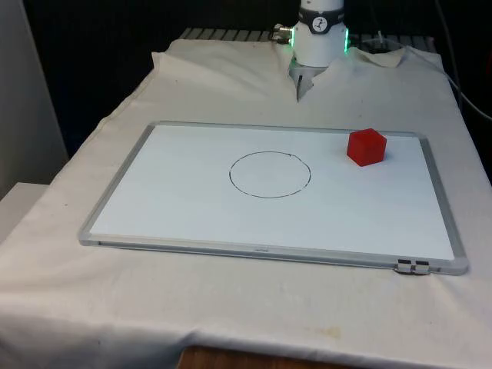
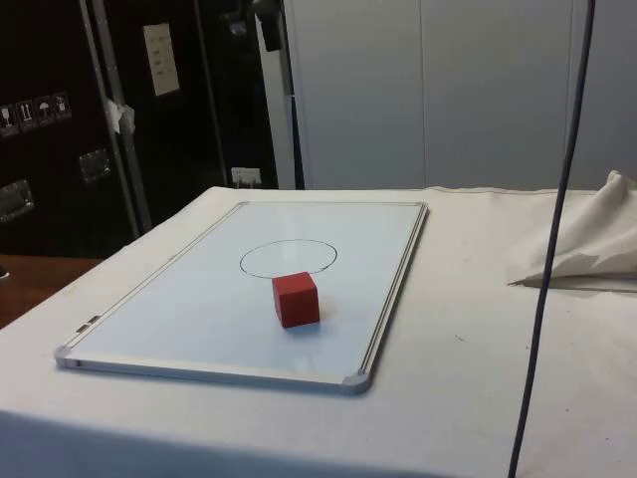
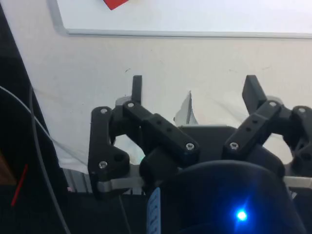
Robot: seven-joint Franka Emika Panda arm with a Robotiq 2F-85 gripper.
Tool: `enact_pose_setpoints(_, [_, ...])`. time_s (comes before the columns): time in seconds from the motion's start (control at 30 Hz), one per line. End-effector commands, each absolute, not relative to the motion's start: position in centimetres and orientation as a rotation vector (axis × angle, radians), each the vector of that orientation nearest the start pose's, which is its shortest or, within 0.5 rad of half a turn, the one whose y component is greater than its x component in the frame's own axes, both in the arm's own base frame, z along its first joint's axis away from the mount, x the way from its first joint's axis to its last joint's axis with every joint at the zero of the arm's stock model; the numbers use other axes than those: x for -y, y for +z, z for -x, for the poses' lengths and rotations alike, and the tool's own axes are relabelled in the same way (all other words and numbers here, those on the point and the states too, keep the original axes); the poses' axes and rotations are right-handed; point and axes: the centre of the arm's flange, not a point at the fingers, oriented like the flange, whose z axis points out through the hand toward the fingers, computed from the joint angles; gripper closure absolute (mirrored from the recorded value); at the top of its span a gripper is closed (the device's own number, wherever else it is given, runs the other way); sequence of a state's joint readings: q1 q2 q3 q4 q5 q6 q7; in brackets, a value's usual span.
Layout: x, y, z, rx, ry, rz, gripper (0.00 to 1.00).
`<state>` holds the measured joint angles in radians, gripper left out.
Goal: Push the cube into the marked area.
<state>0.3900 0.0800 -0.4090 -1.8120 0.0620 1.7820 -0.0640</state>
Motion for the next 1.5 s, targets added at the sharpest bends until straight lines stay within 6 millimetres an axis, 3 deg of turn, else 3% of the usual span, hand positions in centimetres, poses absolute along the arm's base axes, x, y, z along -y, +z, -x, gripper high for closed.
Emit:
enact_pose_setpoints(0.0, [-0.1, 48.7, -57.1, 0.039, 0.143, 3.106, 0.04])
enact_pose_setpoints(0.1, [-0.1, 48.8, -57.1, 0.037, 0.14, 3.106, 0.12])
enact_pose_setpoints(0.13, [-0.1, 48.8, -57.1, 0.036, 0.14, 3.106, 0.18])
enact_pose_setpoints(0.17, [-0.1, 48.8, -57.0, 0.036, 0.139, 3.106, 0.31])
enact_pose_setpoints(0.33, [-0.2, 48.7, -57.2, 0.043, 0.158, 3.104, 0.56])
enact_pose_setpoints(0.37, [-0.2, 48.8, -57.0, 0.036, 0.136, 3.105, 0.56])
enact_pose_setpoints(0.43, [-0.2, 48.8, -57.0, 0.036, 0.136, 3.105, 0.7])
enact_pose_setpoints(0.6, [-0.2, 48.7, -57.1, 0.042, 0.156, 3.103, 0.94])
enact_pose_setpoints(0.67, [-1.1, 49.0, -57.2, 0.036, 0.103, 3.105, 1.0])
enact_pose_setpoints(1.17, [-4.1, 48.9, -57.4, 0.061, 0.02, 3.1, 1.0])
enact_pose_setpoints(1.47, [-6.9, 46.8, -56.0, 0.071, -0.045, 3.092, 1.0])
